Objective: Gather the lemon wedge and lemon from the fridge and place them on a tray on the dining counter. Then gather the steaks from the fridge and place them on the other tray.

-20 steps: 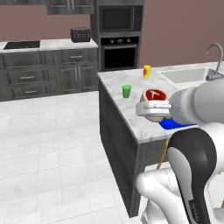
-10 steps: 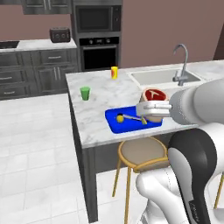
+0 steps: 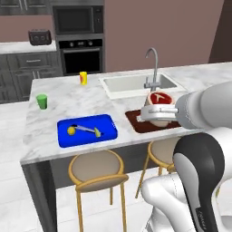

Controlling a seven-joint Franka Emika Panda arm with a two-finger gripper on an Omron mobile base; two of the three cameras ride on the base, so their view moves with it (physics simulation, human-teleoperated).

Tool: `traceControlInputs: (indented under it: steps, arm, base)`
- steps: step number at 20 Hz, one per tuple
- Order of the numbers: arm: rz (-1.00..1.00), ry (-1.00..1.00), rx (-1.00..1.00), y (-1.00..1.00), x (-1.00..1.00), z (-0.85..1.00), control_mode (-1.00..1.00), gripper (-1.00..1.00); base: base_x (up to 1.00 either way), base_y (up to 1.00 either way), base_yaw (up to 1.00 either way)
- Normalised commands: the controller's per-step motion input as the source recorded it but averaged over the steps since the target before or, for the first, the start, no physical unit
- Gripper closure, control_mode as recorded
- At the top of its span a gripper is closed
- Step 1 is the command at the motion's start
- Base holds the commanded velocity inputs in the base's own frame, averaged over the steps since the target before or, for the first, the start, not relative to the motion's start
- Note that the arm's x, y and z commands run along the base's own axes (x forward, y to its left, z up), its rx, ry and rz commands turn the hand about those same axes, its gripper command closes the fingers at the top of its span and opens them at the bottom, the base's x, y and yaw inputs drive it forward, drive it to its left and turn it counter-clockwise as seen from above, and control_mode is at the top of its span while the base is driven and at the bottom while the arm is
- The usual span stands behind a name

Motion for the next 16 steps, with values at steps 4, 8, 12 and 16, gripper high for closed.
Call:
traceControlInputs:
  steps: [4,8,12,16]
  arm:
    - [0.0,0.0,0.0,0.0,0.0,0.0,1.0,1.0]
    - [0.0,0.0,0.0,0.0,0.0,0.0,1.0,1.0]
    - [0.0,0.0,0.0,0.0,0.0,0.0,1.0,1.0]
    - [0.0,0.0,0.0,0.0,0.0,0.0,1.0,1.0]
  base:
    - [0.06,-0.9,0.0]
    - [0.39,-0.64,0.0]
    - [0.59,-0.42,0.0]
    - [0.62,-0.31,0.0]
